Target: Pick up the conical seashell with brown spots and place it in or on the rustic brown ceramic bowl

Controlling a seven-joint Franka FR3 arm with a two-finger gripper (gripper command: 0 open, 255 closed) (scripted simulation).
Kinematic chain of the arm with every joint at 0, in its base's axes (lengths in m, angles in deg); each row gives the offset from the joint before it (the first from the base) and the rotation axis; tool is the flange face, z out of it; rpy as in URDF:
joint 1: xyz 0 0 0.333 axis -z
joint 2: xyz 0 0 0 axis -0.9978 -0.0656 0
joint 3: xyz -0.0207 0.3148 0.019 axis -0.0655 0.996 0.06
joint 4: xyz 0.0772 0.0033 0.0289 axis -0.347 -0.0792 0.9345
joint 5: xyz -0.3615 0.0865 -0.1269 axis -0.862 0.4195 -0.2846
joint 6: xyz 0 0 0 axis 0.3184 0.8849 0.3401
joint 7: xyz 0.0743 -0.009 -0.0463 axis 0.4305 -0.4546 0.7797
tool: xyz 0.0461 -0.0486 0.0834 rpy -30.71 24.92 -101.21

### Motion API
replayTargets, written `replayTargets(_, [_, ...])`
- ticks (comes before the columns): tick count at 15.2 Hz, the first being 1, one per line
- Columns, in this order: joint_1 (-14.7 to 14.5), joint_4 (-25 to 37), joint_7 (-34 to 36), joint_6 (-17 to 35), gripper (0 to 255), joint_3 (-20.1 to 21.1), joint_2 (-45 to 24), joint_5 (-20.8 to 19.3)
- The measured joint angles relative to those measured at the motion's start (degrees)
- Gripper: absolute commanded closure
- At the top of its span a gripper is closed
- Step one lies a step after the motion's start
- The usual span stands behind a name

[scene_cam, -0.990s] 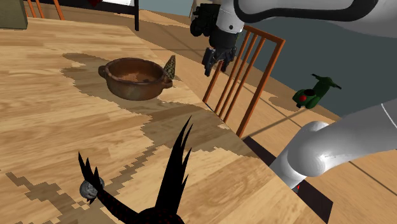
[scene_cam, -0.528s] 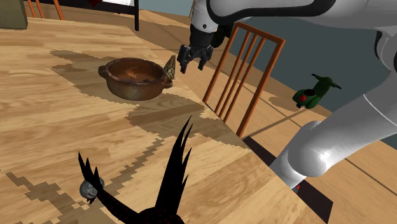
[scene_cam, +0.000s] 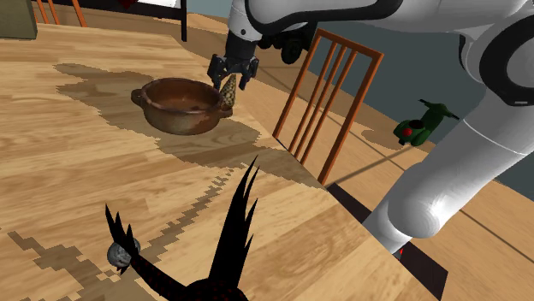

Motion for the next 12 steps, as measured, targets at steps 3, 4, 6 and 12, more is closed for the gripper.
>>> replayTargets(3, [0.2, -0.1, 0.4, 2.0, 0, -0.3, -0.8, -0.4])
replayTargets(4, [0.2, -0.4, 0.5, 3.1, 0, -0.4, -0.9, -0.7])
replayTargets(6, [0.2, -0.4, 1.0, 4.2, 0, -0.5, -1.3, -1.3])
replayTargets(12, [-0.2, -0.6, 1.1, 10.4, 0, -0.8, -2.7, -1.2])
